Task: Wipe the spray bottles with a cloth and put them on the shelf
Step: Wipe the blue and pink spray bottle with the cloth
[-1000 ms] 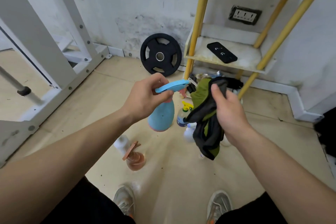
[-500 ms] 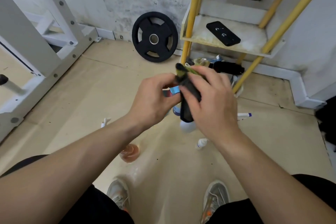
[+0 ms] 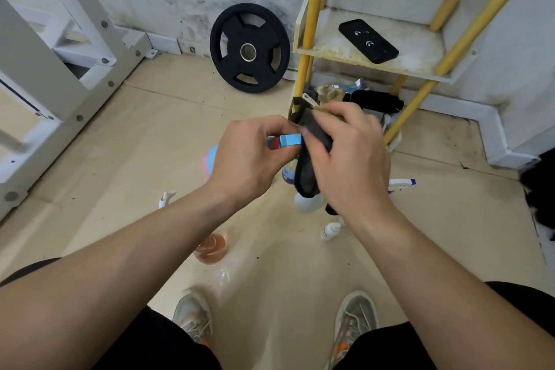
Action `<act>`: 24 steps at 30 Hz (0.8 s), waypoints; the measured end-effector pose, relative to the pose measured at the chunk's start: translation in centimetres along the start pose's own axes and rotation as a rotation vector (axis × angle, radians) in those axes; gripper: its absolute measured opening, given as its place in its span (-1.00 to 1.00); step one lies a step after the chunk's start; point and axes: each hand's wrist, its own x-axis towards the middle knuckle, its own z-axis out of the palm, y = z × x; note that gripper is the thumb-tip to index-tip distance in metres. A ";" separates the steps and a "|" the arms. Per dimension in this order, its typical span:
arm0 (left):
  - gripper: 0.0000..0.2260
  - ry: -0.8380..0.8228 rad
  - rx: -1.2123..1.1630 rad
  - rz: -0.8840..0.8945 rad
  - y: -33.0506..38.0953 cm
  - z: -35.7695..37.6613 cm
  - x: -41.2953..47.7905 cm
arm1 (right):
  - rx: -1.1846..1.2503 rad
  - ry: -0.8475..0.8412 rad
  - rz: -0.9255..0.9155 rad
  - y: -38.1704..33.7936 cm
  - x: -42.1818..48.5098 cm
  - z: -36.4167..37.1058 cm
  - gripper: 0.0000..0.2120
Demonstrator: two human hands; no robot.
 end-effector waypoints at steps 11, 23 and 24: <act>-0.90 -0.034 -0.011 -0.079 -0.1 -0.2 -0.3 | 0.080 -0.039 0.189 2.1 1.0 -0.1 -0.74; -0.81 -0.209 -0.197 -0.048 0.8 0.0 -0.7 | 0.672 0.081 0.408 0.4 1.2 -0.5 -0.96; -0.77 -0.239 -0.219 -0.036 0.8 0.0 -0.6 | 0.690 0.087 0.421 0.3 1.2 -0.6 -0.93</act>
